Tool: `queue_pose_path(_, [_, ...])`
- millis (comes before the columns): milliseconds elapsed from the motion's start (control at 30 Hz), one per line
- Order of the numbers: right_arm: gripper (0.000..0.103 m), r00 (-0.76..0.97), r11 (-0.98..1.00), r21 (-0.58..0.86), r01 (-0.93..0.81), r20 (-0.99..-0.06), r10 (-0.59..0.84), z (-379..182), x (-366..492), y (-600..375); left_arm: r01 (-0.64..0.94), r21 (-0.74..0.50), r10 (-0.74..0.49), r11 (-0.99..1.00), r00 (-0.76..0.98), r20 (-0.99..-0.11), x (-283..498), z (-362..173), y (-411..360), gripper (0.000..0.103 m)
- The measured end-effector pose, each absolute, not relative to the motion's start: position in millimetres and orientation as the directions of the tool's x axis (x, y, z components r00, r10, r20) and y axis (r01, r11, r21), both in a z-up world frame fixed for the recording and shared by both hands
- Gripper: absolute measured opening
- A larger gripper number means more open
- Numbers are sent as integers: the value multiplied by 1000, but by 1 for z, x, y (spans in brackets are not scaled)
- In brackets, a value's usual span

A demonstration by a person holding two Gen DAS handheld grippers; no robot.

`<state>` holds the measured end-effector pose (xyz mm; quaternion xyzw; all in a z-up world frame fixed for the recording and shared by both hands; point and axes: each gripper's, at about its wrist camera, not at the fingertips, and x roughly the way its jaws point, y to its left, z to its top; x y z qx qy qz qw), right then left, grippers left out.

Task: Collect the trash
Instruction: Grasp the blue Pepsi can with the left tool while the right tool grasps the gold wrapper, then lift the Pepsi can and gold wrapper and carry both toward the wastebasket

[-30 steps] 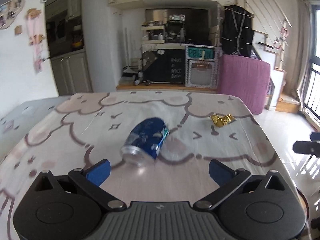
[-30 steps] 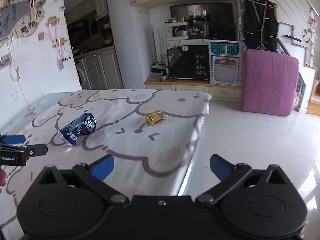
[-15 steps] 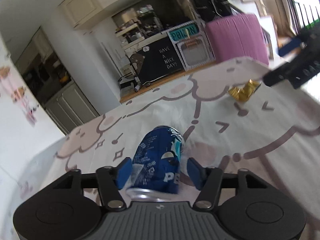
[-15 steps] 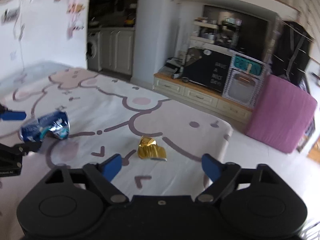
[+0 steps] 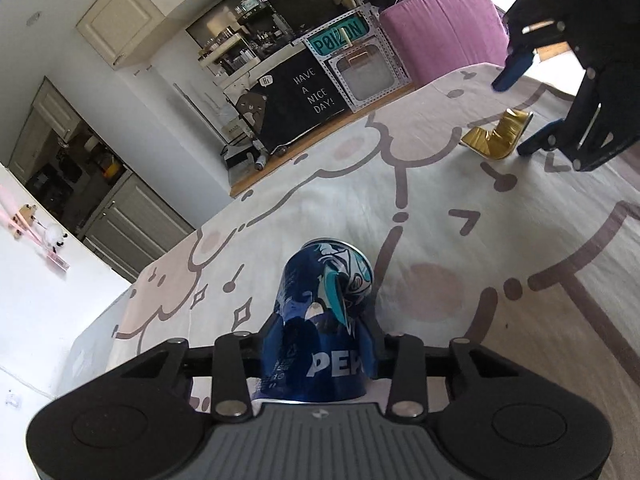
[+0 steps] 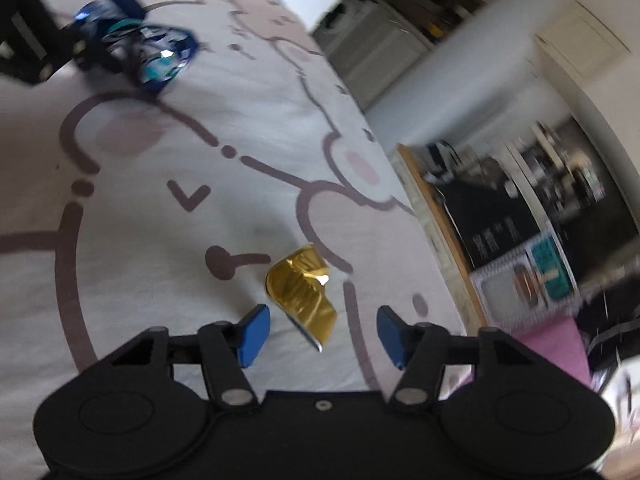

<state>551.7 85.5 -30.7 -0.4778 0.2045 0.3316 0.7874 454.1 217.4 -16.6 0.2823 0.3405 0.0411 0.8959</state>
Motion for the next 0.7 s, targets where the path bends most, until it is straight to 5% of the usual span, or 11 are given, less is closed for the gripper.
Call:
queue_pose_path(300, [24, 583, 276, -514, -812, -728, 361, -25, 572, 100, 45, 216, 109, 975, 754, -647, 463, 5, 256, 38])
queue_pose_path(700, [22, 591, 672, -217, -708, -704, 394, -15, 554, 70, -6, 1, 5, 1000, 777, -629, 440, 17, 258, 32])
